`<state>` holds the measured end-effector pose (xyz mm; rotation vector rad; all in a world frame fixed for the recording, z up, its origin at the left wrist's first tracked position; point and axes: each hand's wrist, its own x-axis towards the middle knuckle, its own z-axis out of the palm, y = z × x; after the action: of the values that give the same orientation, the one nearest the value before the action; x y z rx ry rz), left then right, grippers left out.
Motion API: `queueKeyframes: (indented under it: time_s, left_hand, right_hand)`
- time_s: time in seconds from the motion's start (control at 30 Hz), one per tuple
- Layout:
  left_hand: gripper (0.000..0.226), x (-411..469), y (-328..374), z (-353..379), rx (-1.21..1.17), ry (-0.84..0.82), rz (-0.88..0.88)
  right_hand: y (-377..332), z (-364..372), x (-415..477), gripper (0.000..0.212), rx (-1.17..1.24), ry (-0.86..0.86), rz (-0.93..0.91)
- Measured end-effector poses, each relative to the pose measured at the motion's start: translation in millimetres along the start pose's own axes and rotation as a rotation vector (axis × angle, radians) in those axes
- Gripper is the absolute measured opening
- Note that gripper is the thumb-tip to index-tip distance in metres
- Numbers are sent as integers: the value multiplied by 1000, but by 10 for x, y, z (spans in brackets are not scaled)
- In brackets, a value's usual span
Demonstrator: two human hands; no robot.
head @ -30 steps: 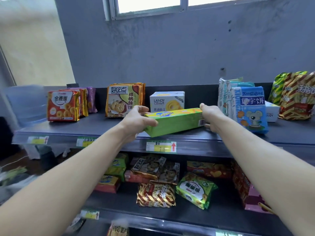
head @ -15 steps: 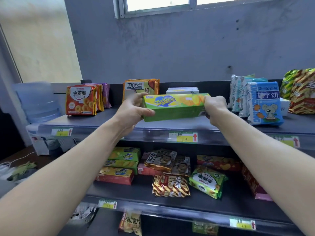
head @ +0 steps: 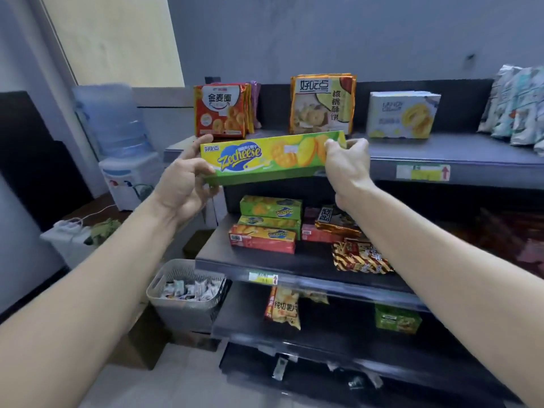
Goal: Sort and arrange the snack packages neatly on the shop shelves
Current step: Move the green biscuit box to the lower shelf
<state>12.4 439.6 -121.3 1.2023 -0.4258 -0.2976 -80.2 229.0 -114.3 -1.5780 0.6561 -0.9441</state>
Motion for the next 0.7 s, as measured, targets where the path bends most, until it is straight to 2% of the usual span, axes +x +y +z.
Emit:
queueKeyframes:
  time_s: [0.17,0.3,0.47,0.6,0.7]
  left_hand:
    - [50,-181,-163,-651,8,164,-71]
    - [55,-220,-384,-951,18,234,-128]
    - [39,-105,-791,-1098,48,297,-240]
    - [34,86,-1109,-1053,76,346,-344]
    - [26,277,-1263,-992,99,328,-385]
  right_hand:
    - [356,500,-477,40,-59,-169,114]
    - [666,722,-598,26,-108,-234,238]
    - [1137,805,-539,26,-155,-282,364]
    - [1437,818,-329,17,-92,-279,498]
    - [1617,857,-131,27,-108,-277,542]
